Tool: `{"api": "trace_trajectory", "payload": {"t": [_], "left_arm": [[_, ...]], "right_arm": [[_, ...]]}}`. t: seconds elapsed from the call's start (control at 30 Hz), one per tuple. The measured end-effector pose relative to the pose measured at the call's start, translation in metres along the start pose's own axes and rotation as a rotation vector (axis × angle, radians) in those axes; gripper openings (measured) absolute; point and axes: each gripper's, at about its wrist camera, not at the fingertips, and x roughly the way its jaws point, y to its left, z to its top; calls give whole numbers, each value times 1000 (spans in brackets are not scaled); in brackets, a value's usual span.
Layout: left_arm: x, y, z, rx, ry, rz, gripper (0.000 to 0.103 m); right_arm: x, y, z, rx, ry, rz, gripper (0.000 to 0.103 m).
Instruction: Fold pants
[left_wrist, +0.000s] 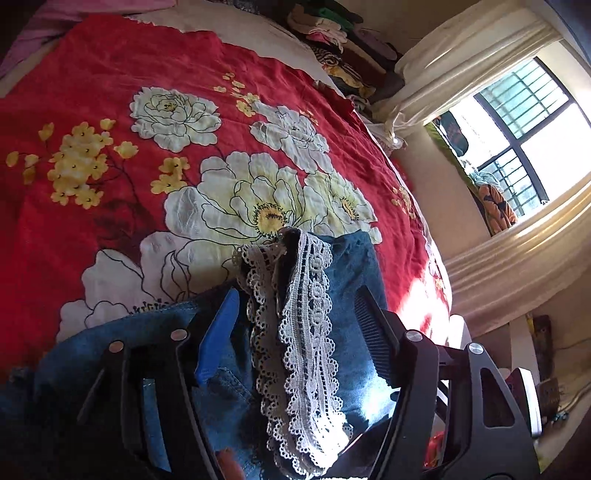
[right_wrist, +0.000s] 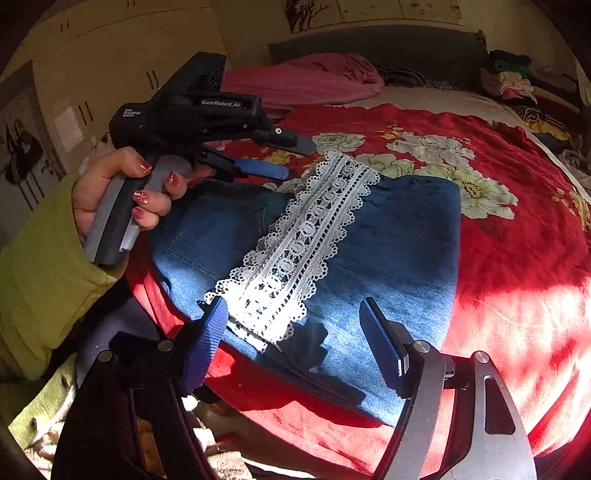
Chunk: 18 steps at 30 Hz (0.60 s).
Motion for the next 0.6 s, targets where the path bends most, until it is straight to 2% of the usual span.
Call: {"api": "trace_trajectory", "payload": {"t": [0.13, 0.27, 0.33, 0.4, 0.43, 0.47, 0.5, 0.6], "left_arm": [[21, 2, 8, -4, 66, 29, 57], [45, 8, 10, -39, 98, 53, 58], [50, 11, 11, -71, 85, 44, 57], [52, 16, 12, -109, 73, 31, 57], [52, 17, 13, -117, 67, 32, 48], [52, 19, 13, -123, 61, 36, 29], [52, 20, 14, -127, 58, 33, 21], [44, 23, 10, -140, 41, 6, 17]], "right_arm": [[25, 27, 1, -133, 63, 12, 72], [51, 39, -1, -216, 116, -54, 70], [59, 41, -3, -248, 121, -88, 67], [61, 40, -3, -252, 124, -103, 53], [59, 38, -2, -236, 117, -89, 49], [55, 35, -1, -216, 108, -72, 34], [51, 32, 0, -195, 106, -49, 19], [37, 31, 1, -175, 90, 0, 18]]}}
